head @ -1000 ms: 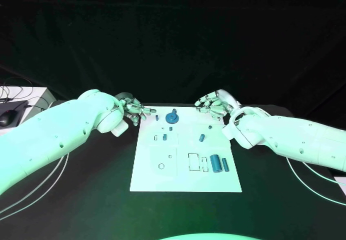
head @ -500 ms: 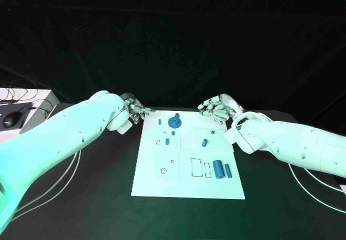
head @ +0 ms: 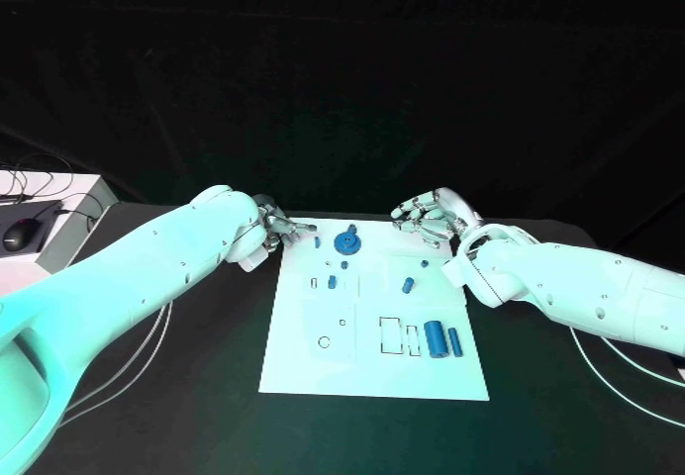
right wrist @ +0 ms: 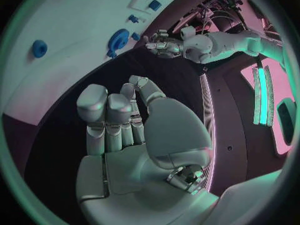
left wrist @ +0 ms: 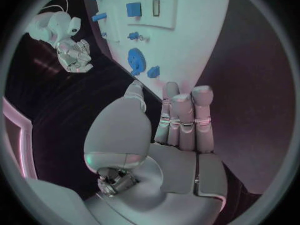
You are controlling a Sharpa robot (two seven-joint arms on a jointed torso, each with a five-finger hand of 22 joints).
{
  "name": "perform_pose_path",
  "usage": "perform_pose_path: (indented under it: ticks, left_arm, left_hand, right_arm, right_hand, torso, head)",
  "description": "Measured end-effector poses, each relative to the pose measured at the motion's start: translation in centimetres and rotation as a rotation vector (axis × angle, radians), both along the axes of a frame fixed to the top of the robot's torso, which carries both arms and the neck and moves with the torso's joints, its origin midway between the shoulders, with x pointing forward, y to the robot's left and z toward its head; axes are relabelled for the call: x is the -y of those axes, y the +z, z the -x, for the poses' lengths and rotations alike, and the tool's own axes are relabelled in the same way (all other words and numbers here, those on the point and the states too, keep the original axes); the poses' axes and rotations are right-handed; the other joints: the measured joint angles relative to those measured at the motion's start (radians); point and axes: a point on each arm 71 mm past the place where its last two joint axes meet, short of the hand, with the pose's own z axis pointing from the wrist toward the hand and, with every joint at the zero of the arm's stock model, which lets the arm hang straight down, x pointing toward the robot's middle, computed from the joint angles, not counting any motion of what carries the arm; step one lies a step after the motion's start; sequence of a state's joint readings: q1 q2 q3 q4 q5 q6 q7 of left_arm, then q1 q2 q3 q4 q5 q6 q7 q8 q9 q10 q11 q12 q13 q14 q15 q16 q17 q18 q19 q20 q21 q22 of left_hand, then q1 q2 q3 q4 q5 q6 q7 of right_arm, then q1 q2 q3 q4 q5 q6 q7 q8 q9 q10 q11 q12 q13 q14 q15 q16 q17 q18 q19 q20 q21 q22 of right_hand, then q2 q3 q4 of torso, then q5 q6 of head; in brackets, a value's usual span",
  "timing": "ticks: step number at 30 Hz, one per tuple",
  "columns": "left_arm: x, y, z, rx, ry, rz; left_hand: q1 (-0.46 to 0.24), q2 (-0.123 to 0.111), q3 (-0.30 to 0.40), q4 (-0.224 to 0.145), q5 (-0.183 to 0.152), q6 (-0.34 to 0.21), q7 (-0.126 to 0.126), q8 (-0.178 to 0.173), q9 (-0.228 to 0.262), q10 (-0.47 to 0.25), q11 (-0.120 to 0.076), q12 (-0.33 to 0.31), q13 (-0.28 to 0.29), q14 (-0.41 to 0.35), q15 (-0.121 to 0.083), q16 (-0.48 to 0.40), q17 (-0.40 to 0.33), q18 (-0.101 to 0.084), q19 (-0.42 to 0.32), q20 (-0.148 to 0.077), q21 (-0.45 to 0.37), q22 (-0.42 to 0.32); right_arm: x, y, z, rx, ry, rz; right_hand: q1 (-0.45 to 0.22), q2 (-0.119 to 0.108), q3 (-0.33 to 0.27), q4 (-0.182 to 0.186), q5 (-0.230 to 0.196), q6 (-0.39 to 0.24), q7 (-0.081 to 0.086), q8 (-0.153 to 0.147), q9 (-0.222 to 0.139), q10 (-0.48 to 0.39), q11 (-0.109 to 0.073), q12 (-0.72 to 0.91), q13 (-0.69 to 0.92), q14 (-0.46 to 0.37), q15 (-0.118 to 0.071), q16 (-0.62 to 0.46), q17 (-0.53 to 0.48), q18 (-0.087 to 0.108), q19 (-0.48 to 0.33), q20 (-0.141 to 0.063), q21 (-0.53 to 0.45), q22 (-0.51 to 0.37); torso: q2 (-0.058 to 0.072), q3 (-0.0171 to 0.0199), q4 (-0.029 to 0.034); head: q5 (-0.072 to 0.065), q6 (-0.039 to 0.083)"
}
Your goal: Assemble the parts on the task board
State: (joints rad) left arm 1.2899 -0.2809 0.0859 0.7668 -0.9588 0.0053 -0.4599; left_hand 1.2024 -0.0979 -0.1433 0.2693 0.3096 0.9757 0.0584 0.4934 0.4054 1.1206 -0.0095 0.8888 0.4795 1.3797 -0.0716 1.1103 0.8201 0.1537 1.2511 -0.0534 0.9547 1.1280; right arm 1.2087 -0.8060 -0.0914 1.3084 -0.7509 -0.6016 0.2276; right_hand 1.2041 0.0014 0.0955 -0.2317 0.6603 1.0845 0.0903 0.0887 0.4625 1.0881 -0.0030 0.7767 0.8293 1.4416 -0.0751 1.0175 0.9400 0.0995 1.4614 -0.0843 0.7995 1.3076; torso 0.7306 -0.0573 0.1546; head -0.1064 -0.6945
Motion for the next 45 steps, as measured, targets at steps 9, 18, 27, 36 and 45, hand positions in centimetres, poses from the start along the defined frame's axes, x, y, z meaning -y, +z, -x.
perform_pose_path:
  ticks: [9,18,27,36,45]
  left_arm:
    - [1.0,0.1,0.1,-0.015,-0.021,-0.007]
    - [1.6,0.2,0.1,-0.017,-0.028,-0.003]
    - [2.0,0.2,0.1,-0.019,-0.031,0.003]
    - [2.0,0.1,0.1,-0.021,-0.027,0.003]
    - [1.9,0.1,0.0,-0.023,-0.021,0.004]
  left_hand:
    - [-0.013,-0.013,0.006,0.011,-0.004,0.0,0.0,-0.023,0.063,0.002,-0.002,0.0,0.014,0.004,-0.004,0.0,0.015,0.0,0.0,0.0,0.005,0.0]
    - [-0.007,0.009,-0.007,-0.008,-0.004,0.0,0.0,-0.029,0.082,0.005,-0.005,0.0,0.018,0.003,-0.004,0.0,0.024,0.0,0.004,-0.004,0.016,0.005]
    - [0.005,0.053,-0.025,-0.062,0.002,0.0,0.0,-0.035,0.106,0.005,-0.005,-0.004,0.022,0.003,-0.004,0.0,0.032,0.0,0.003,-0.004,0.02,0.007]
    - [0.027,0.085,-0.038,-0.101,0.002,0.004,-0.004,-0.035,0.124,0.005,-0.005,-0.004,0.023,0.007,-0.007,0.0,0.036,0.0,0.003,-0.004,0.026,0.009]
    - [0.026,0.089,-0.037,-0.104,0.002,0.004,-0.004,-0.034,0.129,0.009,-0.009,-0.004,0.024,0.007,-0.007,0.004,0.038,0.0,0.003,-0.004,0.032,0.011]
  right_arm:
    - [-0.3,0.1,-0.1,0.004,0.005,-0.002]
    - [-0.5,0.2,0.0,0.005,0.011,-0.003]
    - [-0.7,0.3,0.0,0.006,0.015,-0.004]
    - [-0.9,0.4,0.1,0.008,0.022,-0.005]
    - [-1.0,0.6,0.1,0.012,0.024,-0.004]
  right_hand:
    - [0.0,0.0,0.0,0.0,0.006,0.0,0.0,0.0,0.0,0.0,0.0,0.0,0.0,0.0,0.0,0.0,0.001,0.0,0.0,0.0,0.0,0.0]
    - [0.0,0.0,0.0,0.0,0.01,0.0,0.0,0.0,0.0,0.002,0.002,0.0,-0.001,0.0,0.0,0.0,0.001,0.0,0.0,0.0,0.0,0.0]
    - [0.0,0.0,0.004,-0.004,0.01,0.0,0.0,0.0,0.0,0.002,0.002,0.0,-0.001,0.0,0.0,0.0,0.001,0.0,0.0,0.0,0.0,0.0]
    - [0.0,0.0,0.004,-0.004,0.01,0.0,0.0,0.0,0.0,0.002,0.002,0.0,-0.001,0.0,0.0,0.0,0.001,0.0,0.0,0.0,0.0,0.0]
    - [0.0,0.0,0.004,-0.004,0.01,0.0,0.0,0.0,0.0,0.002,0.002,0.0,-0.001,0.0,0.0,0.0,0.001,0.0,0.0,0.0,0.0,0.0]
  torso:
    - [0.009,-0.003,-0.0019]
    - [0.013,-0.0049,-0.0026]
    - [0.016,-0.0045,-0.0052]
    - [0.024,-0.0043,-0.0084]
    - [0.027,-0.0046,-0.0094]
  head:
    - [0.001,0.007]
    - [-0.001,0.01]
    - [-0.005,0.01]
    - [-0.005,0.015]
    - [-0.008,0.013]
